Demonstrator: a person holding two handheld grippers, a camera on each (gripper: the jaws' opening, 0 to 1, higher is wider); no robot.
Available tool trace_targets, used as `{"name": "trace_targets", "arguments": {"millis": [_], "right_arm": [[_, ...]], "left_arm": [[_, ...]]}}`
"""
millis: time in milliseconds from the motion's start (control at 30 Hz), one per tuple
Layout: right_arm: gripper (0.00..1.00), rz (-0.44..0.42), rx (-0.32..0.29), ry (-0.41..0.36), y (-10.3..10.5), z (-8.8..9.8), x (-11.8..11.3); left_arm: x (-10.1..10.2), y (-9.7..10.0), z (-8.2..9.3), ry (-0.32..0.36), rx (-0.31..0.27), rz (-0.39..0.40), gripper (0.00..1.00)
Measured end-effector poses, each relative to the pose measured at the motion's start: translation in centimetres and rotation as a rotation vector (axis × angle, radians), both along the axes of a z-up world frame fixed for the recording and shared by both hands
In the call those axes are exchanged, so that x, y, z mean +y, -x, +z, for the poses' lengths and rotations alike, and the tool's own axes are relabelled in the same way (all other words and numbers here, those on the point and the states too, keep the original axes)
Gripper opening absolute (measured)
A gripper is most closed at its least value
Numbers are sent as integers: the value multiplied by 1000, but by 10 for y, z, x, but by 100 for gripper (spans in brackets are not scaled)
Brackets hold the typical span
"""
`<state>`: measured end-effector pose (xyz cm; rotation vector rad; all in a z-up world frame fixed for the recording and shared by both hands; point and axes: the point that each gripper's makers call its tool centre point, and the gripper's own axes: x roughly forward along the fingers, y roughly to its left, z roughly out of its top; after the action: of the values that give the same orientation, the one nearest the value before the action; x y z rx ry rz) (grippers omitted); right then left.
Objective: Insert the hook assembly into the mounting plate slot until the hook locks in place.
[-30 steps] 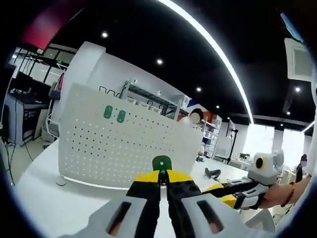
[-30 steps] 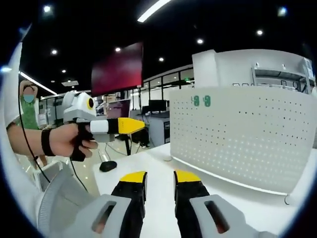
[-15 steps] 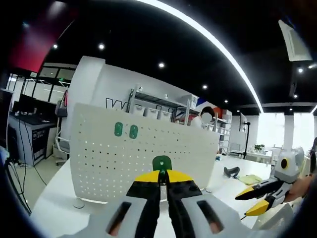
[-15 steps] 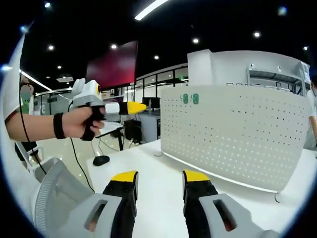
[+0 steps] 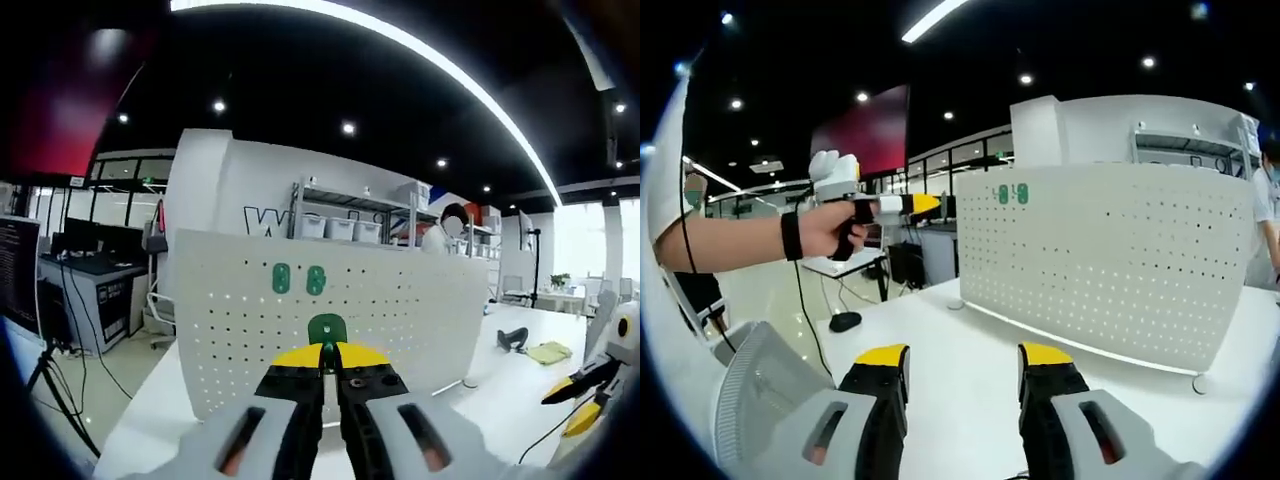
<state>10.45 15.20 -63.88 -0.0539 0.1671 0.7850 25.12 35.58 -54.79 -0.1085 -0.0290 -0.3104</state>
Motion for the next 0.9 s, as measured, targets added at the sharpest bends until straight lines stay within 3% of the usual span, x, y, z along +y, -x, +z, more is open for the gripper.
{"name": "trace_targets", "arguments": {"millis": [267, 900], "right_arm": [[50, -5, 4, 31, 4, -4, -13], [50, 10, 22, 54, 5, -14, -18]], "left_arm": [[7, -21, 10, -22, -38, 51, 3], [26, -62, 16, -102, -42, 139, 3]]}}
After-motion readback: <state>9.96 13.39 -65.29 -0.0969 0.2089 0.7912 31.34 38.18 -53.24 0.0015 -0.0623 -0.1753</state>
